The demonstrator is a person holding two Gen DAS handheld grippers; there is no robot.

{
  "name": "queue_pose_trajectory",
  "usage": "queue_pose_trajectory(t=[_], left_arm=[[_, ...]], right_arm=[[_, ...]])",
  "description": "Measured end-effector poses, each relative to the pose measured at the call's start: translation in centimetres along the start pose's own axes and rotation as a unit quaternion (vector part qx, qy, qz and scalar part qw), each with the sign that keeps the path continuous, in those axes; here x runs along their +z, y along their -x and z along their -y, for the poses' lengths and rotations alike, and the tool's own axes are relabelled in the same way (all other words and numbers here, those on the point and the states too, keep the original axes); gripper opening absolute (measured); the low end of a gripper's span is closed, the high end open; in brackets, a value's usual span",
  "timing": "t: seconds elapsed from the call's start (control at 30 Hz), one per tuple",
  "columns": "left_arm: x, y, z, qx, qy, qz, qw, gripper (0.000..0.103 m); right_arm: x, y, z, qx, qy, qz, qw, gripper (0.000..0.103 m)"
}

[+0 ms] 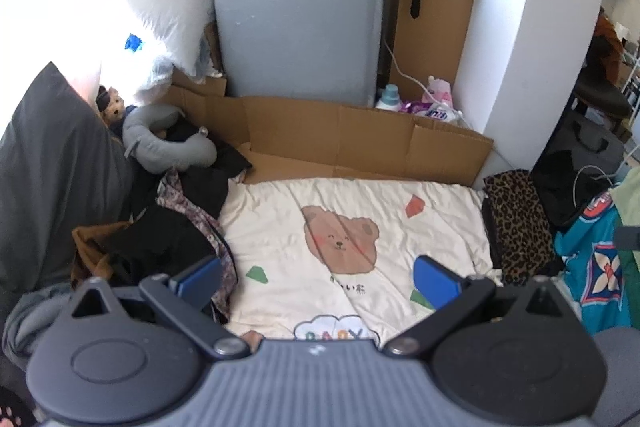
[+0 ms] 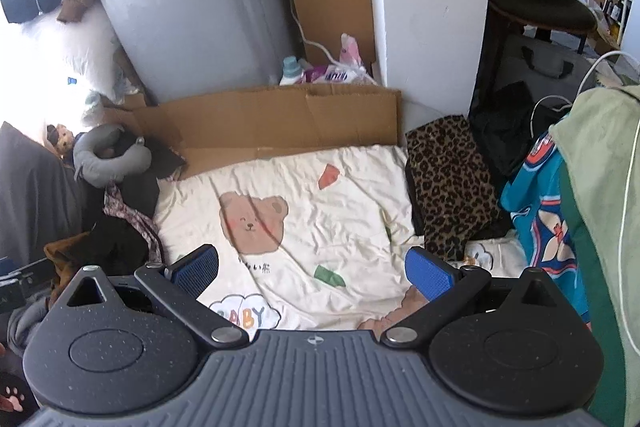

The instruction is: Fold clothes

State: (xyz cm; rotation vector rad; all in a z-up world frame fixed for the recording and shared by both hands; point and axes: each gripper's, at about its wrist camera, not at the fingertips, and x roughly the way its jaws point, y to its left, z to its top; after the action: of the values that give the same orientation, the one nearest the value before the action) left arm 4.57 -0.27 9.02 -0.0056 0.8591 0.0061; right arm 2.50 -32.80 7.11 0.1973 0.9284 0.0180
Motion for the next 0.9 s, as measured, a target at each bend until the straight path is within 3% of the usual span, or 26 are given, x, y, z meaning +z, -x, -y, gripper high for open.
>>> queue_pose_trajectory(t=[0.43,0.77,0.9], left_arm=[[-3.4,-2.0,3.6,-0.009,0.006,-0.008,0.9999,0.103],[-4.9,-2.8,5.8,-0.017,0.011,-0.014,0.9997,0.103],[-5.3,-3.7,6.1,-0.003,0.014,-0.021,0.9997,0.103]], right_arm=[[-3.0,-2.4,-0.1,-0.024,0.031,-0.004,0.999,0.102],[-4.5,-3.3,-1.1,-0.002,0.055,-0.006,0.998,0.102],[-4.7,-4.0,-0.6,0.001,0.049,-0.010,0.999,0.102]])
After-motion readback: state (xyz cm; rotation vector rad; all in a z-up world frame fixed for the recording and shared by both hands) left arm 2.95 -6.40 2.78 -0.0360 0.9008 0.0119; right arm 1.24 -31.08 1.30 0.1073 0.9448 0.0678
